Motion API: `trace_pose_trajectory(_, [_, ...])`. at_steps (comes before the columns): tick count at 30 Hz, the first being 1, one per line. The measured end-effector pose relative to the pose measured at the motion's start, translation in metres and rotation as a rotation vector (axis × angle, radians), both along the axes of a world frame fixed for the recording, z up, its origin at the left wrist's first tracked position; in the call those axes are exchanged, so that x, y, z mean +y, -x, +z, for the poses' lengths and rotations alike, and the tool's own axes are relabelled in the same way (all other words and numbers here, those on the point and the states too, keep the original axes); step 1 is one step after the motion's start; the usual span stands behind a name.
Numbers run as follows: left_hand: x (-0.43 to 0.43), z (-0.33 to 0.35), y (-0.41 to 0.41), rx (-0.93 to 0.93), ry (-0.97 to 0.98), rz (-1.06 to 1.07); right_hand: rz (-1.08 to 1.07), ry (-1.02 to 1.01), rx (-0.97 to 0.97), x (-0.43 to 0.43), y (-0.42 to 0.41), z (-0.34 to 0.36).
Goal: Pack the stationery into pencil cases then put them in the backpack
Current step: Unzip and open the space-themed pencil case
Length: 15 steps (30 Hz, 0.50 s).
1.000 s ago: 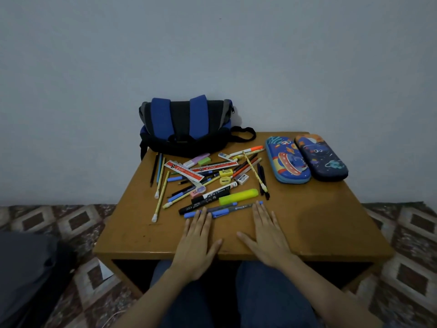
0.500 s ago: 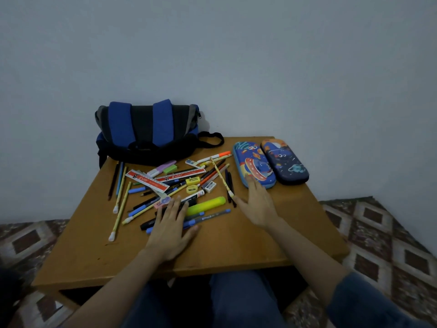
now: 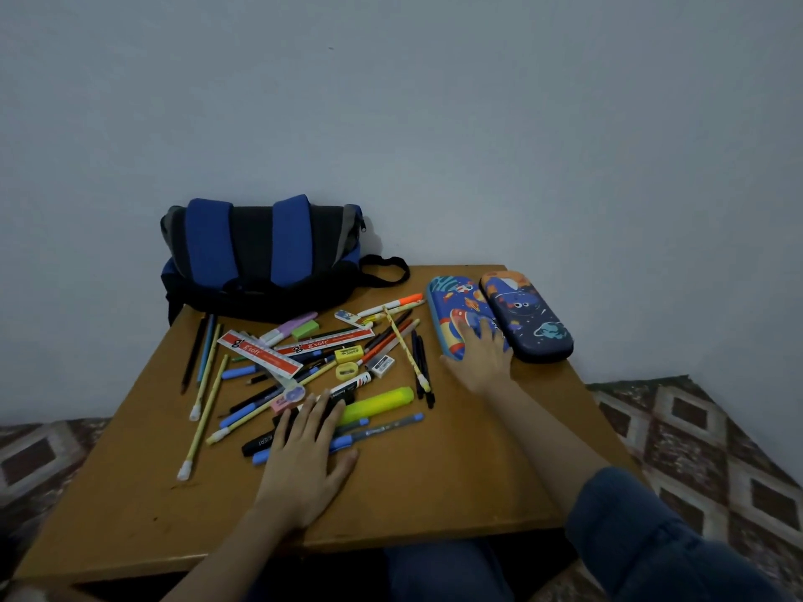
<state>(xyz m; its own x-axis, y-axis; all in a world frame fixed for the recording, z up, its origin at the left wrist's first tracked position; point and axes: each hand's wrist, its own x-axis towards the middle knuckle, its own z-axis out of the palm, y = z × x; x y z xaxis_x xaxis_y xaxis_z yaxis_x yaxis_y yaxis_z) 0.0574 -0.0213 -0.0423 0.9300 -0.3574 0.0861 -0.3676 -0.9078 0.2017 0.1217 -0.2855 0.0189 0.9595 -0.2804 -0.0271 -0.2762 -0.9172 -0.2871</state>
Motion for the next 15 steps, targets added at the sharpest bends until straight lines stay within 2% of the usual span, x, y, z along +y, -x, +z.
trace_pose_trajectory(15, [0.001,0.000,-0.003,-0.030,0.044,0.005,0.029,0.034,0.103,-0.011,-0.010,0.005])
